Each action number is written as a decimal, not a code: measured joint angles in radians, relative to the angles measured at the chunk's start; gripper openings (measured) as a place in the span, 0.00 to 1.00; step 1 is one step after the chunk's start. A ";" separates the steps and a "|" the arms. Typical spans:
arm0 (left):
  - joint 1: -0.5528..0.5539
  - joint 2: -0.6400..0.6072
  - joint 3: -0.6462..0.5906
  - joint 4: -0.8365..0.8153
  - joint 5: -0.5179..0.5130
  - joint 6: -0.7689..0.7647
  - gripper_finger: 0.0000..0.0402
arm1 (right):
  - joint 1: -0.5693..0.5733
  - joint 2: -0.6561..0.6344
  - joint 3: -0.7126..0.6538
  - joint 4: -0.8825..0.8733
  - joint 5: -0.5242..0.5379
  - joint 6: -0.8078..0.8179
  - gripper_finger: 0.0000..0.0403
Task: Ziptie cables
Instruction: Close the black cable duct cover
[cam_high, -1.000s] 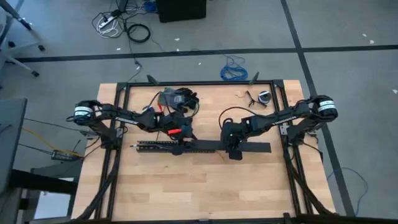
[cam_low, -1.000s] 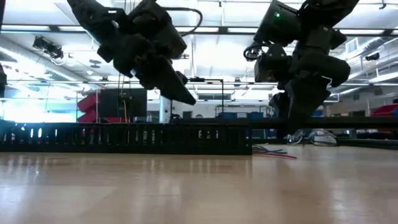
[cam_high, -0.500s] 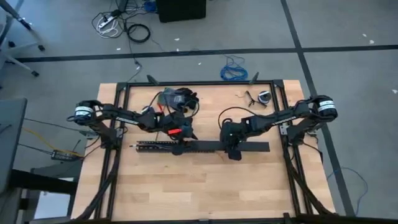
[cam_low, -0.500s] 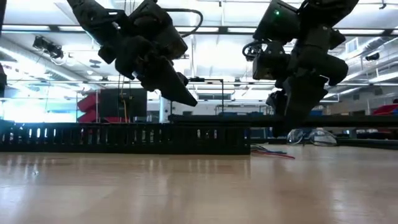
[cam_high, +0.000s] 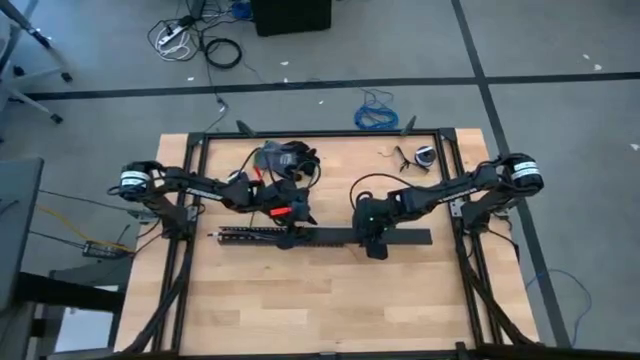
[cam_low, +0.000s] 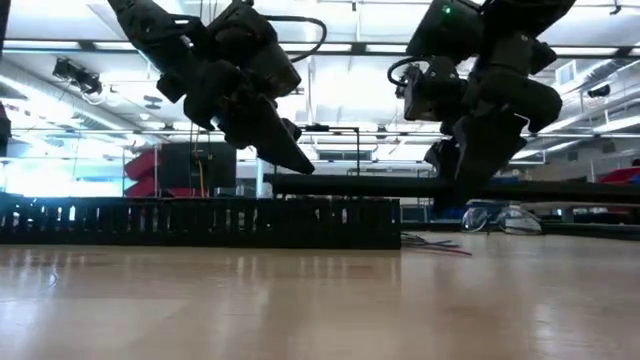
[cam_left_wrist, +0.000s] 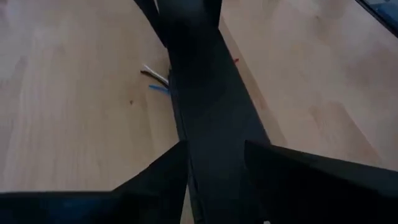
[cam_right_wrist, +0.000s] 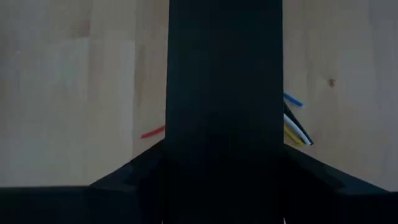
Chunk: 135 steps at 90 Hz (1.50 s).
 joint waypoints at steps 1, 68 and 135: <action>0.000 0.000 0.000 0.000 0.000 0.000 0.38 | 0.000 0.000 0.000 0.000 0.001 0.001 0.57; 0.000 0.000 0.000 -0.003 -0.001 -0.002 0.38 | 0.026 0.000 0.000 -0.044 0.014 0.063 0.57; 0.000 0.000 0.000 -0.003 -0.039 0.000 0.38 | 0.066 0.000 0.000 -0.016 0.105 0.124 0.57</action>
